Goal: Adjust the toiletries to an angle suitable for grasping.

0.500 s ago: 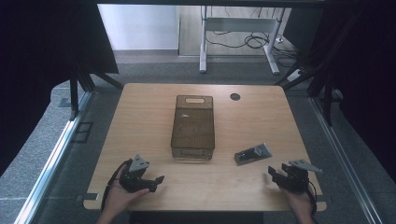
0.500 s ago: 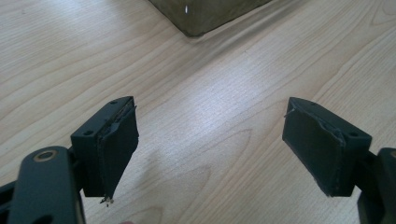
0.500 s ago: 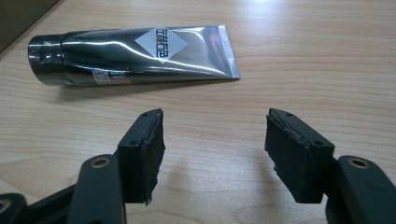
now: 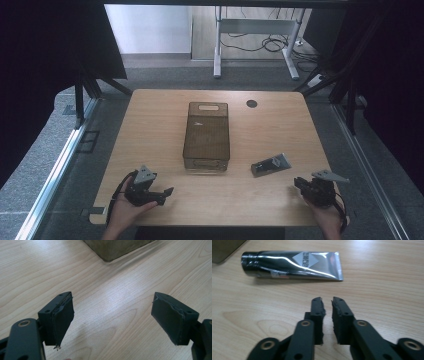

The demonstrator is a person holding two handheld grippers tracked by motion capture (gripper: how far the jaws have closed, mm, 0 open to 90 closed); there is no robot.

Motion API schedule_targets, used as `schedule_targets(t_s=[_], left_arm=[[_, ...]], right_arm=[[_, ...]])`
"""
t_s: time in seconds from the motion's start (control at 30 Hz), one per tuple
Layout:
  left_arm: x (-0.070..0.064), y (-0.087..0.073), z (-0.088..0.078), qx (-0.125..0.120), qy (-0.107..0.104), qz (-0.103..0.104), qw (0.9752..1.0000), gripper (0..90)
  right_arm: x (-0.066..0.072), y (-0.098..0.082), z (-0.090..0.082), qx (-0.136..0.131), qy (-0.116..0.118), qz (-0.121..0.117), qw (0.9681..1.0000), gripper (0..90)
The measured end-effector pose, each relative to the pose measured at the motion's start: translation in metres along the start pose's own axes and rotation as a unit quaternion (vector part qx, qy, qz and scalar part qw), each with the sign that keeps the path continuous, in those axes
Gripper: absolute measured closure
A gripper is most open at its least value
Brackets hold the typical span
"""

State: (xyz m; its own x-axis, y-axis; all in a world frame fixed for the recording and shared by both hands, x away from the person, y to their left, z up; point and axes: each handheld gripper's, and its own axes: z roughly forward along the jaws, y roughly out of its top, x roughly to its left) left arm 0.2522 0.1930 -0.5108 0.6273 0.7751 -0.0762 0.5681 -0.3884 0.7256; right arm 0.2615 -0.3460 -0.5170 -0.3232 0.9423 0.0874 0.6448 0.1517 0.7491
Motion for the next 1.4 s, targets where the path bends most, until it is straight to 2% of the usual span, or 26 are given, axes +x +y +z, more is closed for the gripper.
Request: schedule_targets(t_s=[0.13, 0.33, 0.47, 0.63, 0.97, 1.17, 1.27, 1.4], left_arm=[[0.0, -0.001, -0.002, -0.002, -0.003, -0.004, 1.0, 18.7], [0.001, -0.002, -0.005, -0.005, -0.003, -0.006, 1.0, 18.7], [0.0, -0.004, -0.007, -0.009, -0.008, -0.013, 0.9998, 18.7], [-0.001, -0.002, -0.007, -0.009, -0.009, -0.006, 0.9999, 18.7], [-0.002, 0.006, 0.0, -0.007, -0.011, 0.002, 0.9999, 18.7], [-0.008, 0.008, -0.003, -0.009, -0.011, 0.005, 0.9999, 18.7], [-0.006, 0.008, -0.005, -0.01, -0.008, 0.004, 0.9999, 18.7], [-0.002, 0.007, -0.008, -0.012, -0.005, 0.0, 0.9999, 18.6]], right_arm=[[0.004, 0.002, 0.003, 0.006, 0.012, -0.012, 0.9998, 89.1], [0.012, 0.008, 0.007, 0.006, 0.02, -0.037, 0.9991, 89.6], [0.014, 0.015, 0.011, 0.003, 0.03, -0.036, 0.9989, 89.6], [0.017, 0.025, 0.026, 0.015, 0.031, -0.047, 0.9983, 89.6], [0.018, 0.03, 0.032, 0.023, 0.021, -0.054, 0.998, 89.6], [0.017, 0.036, 0.04, 0.034, 0.019, -0.055, 0.9977, 89.6], [0.017, 0.039, 0.047, 0.047, 0.016, -0.065, 0.9967, 89.6], [0.019, 0.04, 0.05, 0.05, 0.016, -0.068, 0.9963, 89.6]])
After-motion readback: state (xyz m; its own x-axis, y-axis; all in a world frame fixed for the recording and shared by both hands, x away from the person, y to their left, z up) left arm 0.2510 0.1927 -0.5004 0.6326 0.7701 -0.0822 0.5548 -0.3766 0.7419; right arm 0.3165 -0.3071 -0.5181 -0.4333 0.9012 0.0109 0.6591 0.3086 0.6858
